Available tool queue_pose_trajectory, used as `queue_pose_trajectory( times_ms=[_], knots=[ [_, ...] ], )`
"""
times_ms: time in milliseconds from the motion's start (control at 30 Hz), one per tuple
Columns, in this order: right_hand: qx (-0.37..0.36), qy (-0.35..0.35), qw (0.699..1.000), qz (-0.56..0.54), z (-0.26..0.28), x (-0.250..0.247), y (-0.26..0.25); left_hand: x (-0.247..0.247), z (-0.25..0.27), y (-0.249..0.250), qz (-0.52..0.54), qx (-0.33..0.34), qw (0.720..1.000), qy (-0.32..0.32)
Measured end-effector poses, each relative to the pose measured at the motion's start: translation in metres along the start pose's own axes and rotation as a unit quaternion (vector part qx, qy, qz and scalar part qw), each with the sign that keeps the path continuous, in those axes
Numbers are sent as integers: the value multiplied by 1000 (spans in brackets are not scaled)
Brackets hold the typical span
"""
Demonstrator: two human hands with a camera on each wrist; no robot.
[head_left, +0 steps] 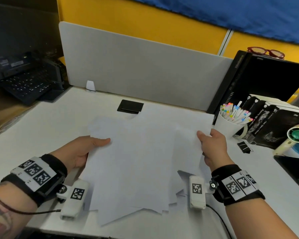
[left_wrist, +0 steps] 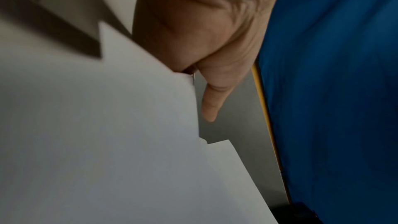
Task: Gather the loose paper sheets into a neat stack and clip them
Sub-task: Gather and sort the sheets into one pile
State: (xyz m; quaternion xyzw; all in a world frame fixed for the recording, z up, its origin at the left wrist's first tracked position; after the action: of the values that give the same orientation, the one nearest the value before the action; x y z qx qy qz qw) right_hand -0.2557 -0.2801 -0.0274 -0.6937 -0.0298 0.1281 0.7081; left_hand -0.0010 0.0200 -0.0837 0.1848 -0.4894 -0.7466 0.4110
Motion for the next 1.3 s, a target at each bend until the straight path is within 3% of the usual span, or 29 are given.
queue_pose_trajectory(
  times_ms=[67, 133, 200, 233, 400, 467, 600, 767, 933, 1000, 1100, 1167, 1233, 1300],
  knots=[
    [39, 11, 998, -53, 1, 1, 5, 1, 1, 0, 0, -10, 1000, -9],
    [99, -77, 991, -44, 9, 10, 6, 2, 2, 0, 0, -13, 1000, -8],
    [141, -182, 972, 34, 21, 17, 9, 2, 3, 1, -1, -11, 1000, 0],
    [140, -196, 969, 53, 23, 19, 9, 1, 3, 0, 0, -11, 1000, 3],
    [53, -83, 993, 65, 21, 12, 0, 2, 5, 1, -7, -13, 1000, 2],
    [39, -110, 987, 111, 22, 12, -3, 1, 6, 1, -8, -15, 1000, 3],
    [66, -266, 919, 285, 37, 16, 2, 0, 6, 1, -10, -16, 1000, -1],
    [22, -235, 924, 300, 40, 25, 3, 3, 7, 1, -10, -11, 1000, 8],
    [26, -414, 840, 350, 62, 32, 4, 6, 7, 2, 2, 6, 1000, -8],
    [31, -445, 830, 336, 70, 34, 2, 9, 6, 1, -3, 17, 1000, -16],
    [25, -407, 854, 323, 65, 38, 1, 11, 4, 2, 18, 61, 998, 22],
    [21, -330, 901, 282, 53, 40, 1, 14, 7, 7, 38, 105, 993, 35],
    [24, -287, 943, 166, 50, 40, -7, 20, 18, 21, 61, 153, 986, 27],
    [17, -321, 946, 25, 53, 41, -20, 26, 32, 39, 74, 200, 977, 12]
  ],
)
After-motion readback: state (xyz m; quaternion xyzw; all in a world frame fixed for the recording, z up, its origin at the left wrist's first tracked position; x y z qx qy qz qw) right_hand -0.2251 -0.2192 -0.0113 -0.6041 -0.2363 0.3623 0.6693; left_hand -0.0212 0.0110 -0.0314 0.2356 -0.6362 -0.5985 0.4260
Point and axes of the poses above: each hand's wrist, its own z-axis away from the middle knuckle, its own x-axis out of the palm, y = z × x, the point moved 5 cm from there along -z, towards the middle knuckle, and after that the axes turned 5 degrees about y, right-handed, at the moved point
